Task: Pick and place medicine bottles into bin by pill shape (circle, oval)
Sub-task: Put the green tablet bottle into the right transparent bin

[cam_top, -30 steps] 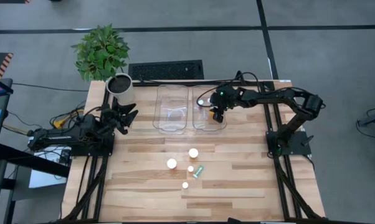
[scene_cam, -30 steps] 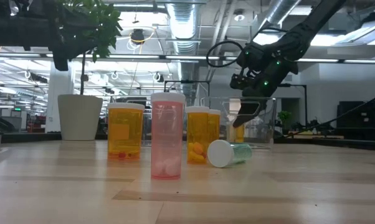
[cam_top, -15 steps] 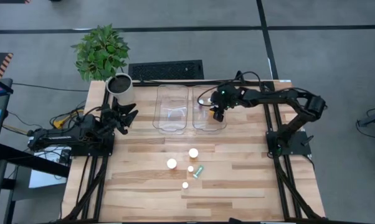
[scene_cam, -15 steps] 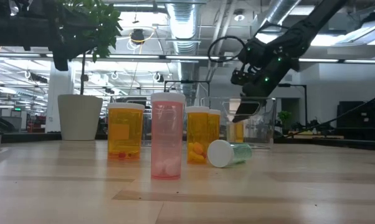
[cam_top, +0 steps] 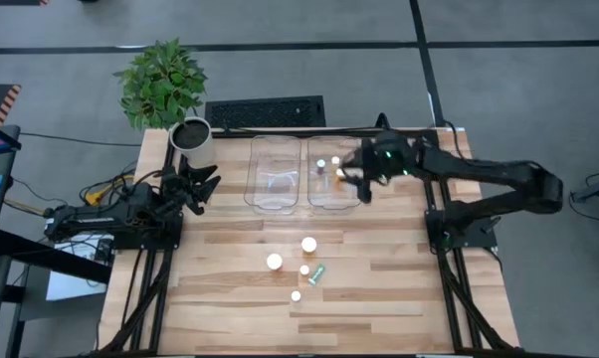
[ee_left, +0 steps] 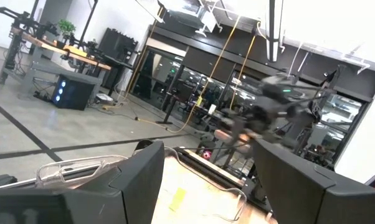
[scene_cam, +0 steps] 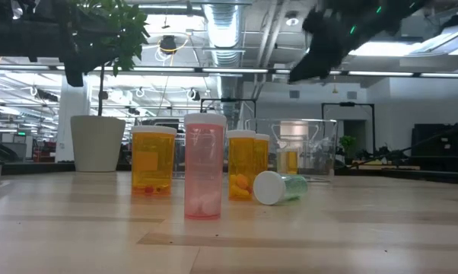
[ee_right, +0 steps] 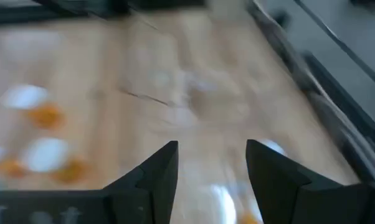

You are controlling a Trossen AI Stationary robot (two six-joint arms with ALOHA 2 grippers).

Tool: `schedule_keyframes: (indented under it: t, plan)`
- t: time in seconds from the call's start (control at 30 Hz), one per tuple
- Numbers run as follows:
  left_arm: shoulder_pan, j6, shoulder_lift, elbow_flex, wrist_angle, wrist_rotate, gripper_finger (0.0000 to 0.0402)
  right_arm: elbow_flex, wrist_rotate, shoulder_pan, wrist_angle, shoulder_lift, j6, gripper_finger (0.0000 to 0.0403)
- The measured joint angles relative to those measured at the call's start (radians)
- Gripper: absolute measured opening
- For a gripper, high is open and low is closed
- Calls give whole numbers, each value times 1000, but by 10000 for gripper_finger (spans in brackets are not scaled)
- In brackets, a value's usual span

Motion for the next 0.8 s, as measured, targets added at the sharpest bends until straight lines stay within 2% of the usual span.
schedule_keyframes:
  t: [0.1,0.17,0.3,0.4,0.6,0.8]
  plan:
    - [0,4,0,0,0,0,240,0,9,159,-20,-51,26,192]
    - [0,7,0,0,0,0,240,0,60,276,-21,-49,41,192]
    - [0,8,0,0,0,0,240,0,229,499,-9,26,35,192]
    - [0,8,0,0,-7,0,240,-1,322,614,22,118,34,193]
    - [0,7,0,0,-24,0,240,13,340,716,121,298,44,203]
    - [0,-8,0,0,-64,0,240,116,340,762,128,447,18,209]
